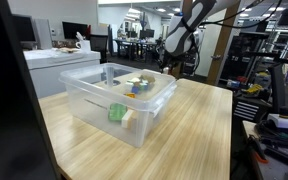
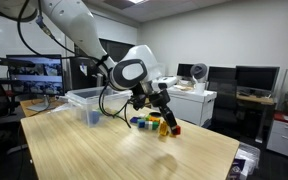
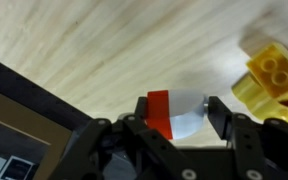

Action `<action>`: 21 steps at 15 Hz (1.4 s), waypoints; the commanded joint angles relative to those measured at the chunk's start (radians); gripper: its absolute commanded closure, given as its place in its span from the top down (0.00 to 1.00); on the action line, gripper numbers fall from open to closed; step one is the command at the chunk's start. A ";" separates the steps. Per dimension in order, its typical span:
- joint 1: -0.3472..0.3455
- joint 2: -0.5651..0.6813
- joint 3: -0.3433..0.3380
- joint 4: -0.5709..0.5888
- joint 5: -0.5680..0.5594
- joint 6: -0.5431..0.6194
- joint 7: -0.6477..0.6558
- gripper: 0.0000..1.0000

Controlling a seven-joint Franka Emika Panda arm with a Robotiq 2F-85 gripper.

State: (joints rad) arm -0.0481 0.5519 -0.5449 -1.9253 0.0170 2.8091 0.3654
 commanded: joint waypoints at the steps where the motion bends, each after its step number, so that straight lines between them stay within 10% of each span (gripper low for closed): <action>1: -0.006 -0.219 0.072 -0.112 -0.047 0.068 -0.084 0.38; 9: -0.005 -0.649 0.373 -0.480 0.020 0.059 -0.311 0.38; 15: 0.203 -0.874 0.350 -0.683 0.228 0.023 -0.633 0.38; 16: 0.229 -0.887 0.337 -0.691 0.240 0.028 -0.673 0.88; 21: 0.309 -0.885 0.236 -0.670 0.264 0.066 -0.791 1.00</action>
State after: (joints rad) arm 0.2209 -0.3233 -0.2470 -2.5967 0.2368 2.8538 -0.3265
